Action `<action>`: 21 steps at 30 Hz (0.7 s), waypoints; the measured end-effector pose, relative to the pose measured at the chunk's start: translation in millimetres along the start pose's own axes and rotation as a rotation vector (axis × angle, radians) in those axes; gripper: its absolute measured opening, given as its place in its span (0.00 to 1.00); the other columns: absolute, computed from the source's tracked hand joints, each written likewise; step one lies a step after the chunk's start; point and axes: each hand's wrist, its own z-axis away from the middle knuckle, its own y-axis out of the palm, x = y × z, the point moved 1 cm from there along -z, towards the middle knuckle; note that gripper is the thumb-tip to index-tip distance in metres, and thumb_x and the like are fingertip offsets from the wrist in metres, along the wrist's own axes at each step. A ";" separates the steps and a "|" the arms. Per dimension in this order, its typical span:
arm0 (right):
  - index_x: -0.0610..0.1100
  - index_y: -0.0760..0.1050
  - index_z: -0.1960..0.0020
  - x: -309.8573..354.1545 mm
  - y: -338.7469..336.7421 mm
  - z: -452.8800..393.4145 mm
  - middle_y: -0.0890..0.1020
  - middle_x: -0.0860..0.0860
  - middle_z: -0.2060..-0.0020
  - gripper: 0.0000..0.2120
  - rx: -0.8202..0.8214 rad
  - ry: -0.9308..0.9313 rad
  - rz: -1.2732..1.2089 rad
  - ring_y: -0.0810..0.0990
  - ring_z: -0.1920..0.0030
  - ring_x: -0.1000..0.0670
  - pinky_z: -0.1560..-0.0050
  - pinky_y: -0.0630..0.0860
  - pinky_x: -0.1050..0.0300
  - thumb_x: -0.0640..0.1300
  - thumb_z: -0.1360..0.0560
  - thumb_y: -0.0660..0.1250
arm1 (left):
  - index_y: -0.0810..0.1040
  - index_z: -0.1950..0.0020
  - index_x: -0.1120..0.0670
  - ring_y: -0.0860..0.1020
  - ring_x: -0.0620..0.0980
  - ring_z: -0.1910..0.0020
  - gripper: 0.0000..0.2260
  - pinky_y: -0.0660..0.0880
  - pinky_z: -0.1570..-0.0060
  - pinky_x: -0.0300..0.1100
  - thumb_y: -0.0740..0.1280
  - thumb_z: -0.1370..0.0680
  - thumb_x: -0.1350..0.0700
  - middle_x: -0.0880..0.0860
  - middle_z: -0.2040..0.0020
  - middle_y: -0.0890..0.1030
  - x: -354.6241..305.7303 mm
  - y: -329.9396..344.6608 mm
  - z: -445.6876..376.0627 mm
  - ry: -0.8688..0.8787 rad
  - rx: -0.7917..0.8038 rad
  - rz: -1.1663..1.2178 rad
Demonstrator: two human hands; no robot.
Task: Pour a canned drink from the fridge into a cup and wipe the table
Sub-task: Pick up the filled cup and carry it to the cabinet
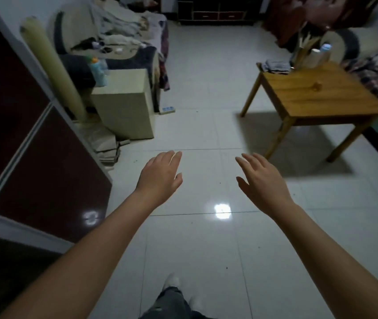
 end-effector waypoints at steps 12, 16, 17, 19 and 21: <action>0.38 0.73 0.39 -69.4 -11.8 73.9 0.79 0.40 0.43 0.22 0.011 0.421 0.084 0.76 0.41 0.37 0.49 0.77 0.44 0.41 0.31 0.72 | 0.76 0.43 0.64 0.80 0.61 0.54 0.22 0.77 0.56 0.50 0.74 0.33 0.58 0.62 0.51 0.81 -90.4 32.2 -90.6 0.511 0.029 -0.031; 0.38 0.73 0.39 -80.1 -4.3 87.7 0.79 0.40 0.43 0.23 0.032 0.541 0.104 0.77 0.41 0.38 0.50 0.77 0.44 0.42 0.31 0.72 | 0.76 0.43 0.64 0.79 0.61 0.52 0.20 0.77 0.55 0.51 0.73 0.32 0.57 0.62 0.51 0.81 -111.2 43.7 -112.6 0.620 0.063 -0.023; 0.38 0.73 0.38 -82.9 -1.9 90.2 0.79 0.40 0.42 0.22 0.042 0.571 0.102 0.76 0.40 0.38 0.48 0.76 0.44 0.43 0.30 0.71 | 0.76 0.44 0.64 0.79 0.61 0.52 0.20 0.77 0.54 0.51 0.73 0.32 0.57 0.62 0.50 0.81 -116.3 47.8 -117.5 0.648 0.068 -0.015; 0.39 0.70 0.35 -87.8 2.4 94.1 0.76 0.41 0.38 0.22 0.052 0.627 0.090 0.72 0.36 0.39 0.43 0.73 0.44 0.44 0.27 0.67 | 0.76 0.45 0.64 0.79 0.61 0.52 0.18 0.76 0.54 0.51 0.72 0.31 0.57 0.62 0.50 0.80 -126.1 55.4 -126.7 0.697 0.076 -0.004; 0.41 0.67 0.32 -94.2 5.6 96.7 0.73 0.42 0.35 0.22 0.060 0.685 0.073 0.68 0.33 0.40 0.38 0.69 0.46 0.45 0.24 0.63 | 0.77 0.45 0.63 0.79 0.61 0.51 0.18 0.76 0.53 0.51 0.72 0.31 0.57 0.62 0.50 0.80 -136.7 60.9 -135.6 0.723 0.087 0.004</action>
